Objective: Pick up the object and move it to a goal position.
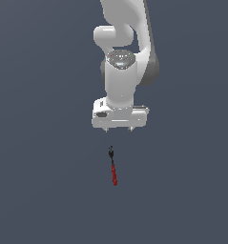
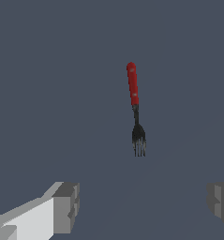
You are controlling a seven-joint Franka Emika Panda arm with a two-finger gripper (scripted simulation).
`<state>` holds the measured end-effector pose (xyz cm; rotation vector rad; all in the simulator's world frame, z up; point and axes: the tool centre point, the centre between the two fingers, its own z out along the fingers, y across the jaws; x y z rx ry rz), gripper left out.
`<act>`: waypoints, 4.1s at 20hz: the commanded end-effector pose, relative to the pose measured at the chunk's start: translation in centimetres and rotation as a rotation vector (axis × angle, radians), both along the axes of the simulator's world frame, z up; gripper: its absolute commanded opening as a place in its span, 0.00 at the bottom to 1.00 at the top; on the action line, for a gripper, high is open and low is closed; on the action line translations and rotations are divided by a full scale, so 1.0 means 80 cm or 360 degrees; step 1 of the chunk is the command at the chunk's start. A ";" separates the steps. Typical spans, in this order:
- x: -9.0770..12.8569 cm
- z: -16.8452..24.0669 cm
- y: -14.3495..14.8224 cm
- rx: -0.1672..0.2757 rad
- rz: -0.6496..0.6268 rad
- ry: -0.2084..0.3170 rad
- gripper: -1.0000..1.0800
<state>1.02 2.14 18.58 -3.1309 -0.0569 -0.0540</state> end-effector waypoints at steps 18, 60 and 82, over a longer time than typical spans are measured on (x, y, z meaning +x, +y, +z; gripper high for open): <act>0.003 -0.004 -0.002 0.0003 -0.0028 -0.0001 0.96; 0.092 -0.198 -0.032 -0.0019 0.0153 0.0054 0.96; 0.094 -0.219 -0.031 -0.0019 0.0155 0.0050 0.00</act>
